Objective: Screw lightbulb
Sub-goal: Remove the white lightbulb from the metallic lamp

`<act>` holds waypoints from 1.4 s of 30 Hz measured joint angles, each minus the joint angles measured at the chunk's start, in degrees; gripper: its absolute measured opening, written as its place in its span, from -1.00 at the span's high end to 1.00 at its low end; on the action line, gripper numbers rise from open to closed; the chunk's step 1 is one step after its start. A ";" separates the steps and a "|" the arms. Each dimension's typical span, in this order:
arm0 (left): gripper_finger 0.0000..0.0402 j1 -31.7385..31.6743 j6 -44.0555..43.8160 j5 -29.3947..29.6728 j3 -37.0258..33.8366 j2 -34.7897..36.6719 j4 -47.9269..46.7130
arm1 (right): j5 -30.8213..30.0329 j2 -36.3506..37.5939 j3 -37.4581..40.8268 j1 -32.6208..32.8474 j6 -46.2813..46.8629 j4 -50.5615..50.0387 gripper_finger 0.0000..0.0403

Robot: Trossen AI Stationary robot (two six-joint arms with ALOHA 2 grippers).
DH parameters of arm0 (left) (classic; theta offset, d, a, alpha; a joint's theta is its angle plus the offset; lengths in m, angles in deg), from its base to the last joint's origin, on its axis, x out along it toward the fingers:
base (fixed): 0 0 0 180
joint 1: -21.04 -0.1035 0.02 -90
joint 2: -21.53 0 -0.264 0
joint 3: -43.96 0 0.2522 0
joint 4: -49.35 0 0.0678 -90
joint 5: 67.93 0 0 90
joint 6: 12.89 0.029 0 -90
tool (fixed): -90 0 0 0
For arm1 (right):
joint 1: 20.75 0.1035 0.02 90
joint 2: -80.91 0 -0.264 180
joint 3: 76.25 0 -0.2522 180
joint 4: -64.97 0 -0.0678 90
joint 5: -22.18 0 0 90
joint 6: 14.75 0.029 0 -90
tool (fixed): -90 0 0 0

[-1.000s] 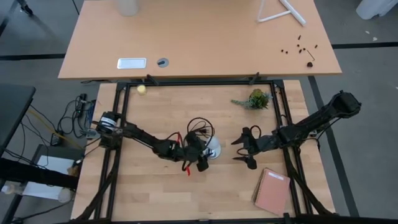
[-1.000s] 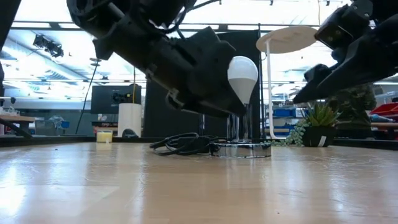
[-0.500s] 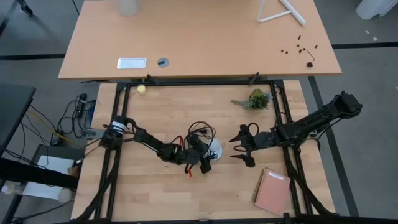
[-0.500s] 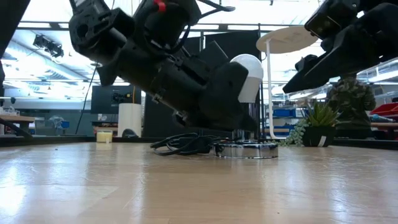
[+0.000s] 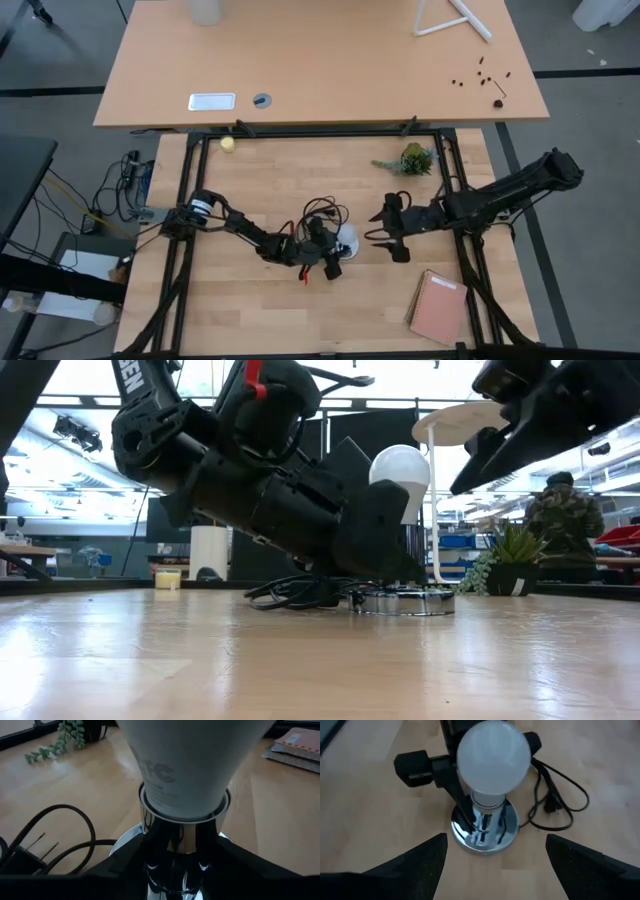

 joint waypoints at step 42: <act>0.01 -1.48 2.58 -1.33 0.15 -1.75 4.13 | 5.81 -33.68 -42.34 -4.22 -21.31 -36.08 -0.81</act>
